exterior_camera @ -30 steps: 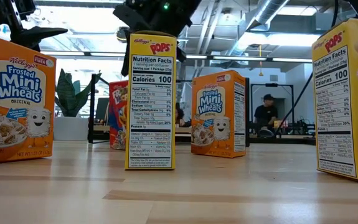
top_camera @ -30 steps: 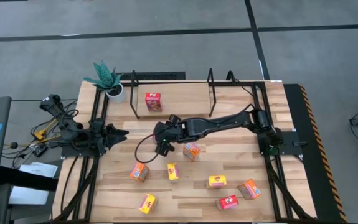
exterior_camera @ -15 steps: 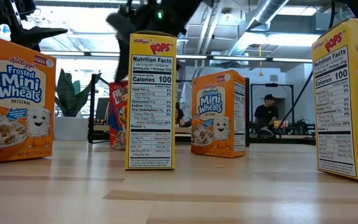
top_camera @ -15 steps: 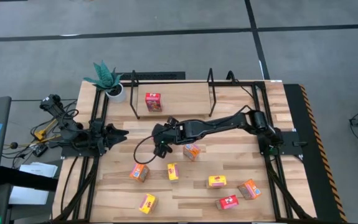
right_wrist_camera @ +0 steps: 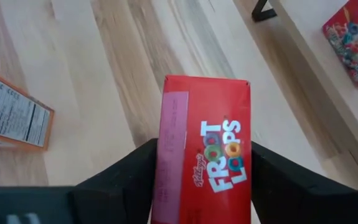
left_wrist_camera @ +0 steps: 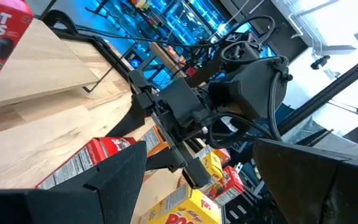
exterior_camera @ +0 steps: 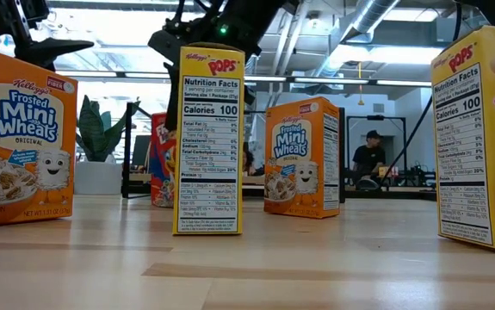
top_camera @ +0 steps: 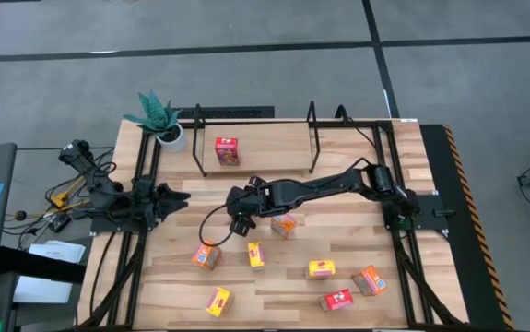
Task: Stack cereal on shelf
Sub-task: Put the top red cereal box on the shelf aligned with the other red cereal box
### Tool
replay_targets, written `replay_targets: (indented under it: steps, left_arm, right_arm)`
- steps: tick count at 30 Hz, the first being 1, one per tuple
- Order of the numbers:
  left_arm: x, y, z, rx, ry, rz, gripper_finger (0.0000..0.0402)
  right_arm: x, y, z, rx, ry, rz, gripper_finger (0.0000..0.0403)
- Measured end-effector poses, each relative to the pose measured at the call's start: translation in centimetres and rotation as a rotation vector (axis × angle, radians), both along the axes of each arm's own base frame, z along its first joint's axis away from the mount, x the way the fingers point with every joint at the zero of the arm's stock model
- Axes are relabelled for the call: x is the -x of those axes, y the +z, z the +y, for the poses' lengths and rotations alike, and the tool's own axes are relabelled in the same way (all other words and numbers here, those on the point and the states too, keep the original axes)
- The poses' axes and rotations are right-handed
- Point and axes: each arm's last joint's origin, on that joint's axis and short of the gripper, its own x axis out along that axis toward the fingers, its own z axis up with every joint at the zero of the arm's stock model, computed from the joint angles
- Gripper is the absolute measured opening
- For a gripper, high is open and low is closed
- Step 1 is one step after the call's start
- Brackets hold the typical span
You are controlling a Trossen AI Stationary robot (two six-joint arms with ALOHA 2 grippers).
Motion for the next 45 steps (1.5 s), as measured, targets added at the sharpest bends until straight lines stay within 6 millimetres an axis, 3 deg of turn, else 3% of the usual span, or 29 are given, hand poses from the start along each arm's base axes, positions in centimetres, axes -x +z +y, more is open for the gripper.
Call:
replay_targets:
  steps: [11,15,20,25,33,37,45]
  left_arm:
    - [0.0,0.0,0.1,0.006,0.021,0.001,0.0286]
    - [0.0,0.0,0.1,0.008,0.034,0.002,0.0286]
    - [0.0,0.0,0.1,0.008,0.038,0.002,0.0286]
    - [0.0,0.0,0.1,0.009,0.048,0.003,0.0286]
    - [0.0,0.0,0.2,0.008,0.056,0.005,0.0286]
    - [0.0,-0.1,0.2,-0.010,0.064,0.012,0.0286]
    - [0.0,-0.2,0.2,-0.055,0.092,0.037,0.0286]
  right_arm:
    - [0.4,0.7,-0.1,0.009,0.052,0.020,0.0152]
    - [0.4,2.7,-0.4,0.009,0.112,0.047,0.0147]
    - [0.4,6.7,-1.7,0.024,0.205,0.039,0.0159]
    - [1.3,12.8,-4.6,0.066,0.230,-0.024,0.0165]
    - [3.8,19.3,-10.1,0.154,0.131,-0.295,0.0153]
    - [4.1,20.3,-13.0,0.201,0.071,-0.374,0.0152]
    - [4.3,18.8,-18.5,0.237,0.005,-0.341,0.0163]
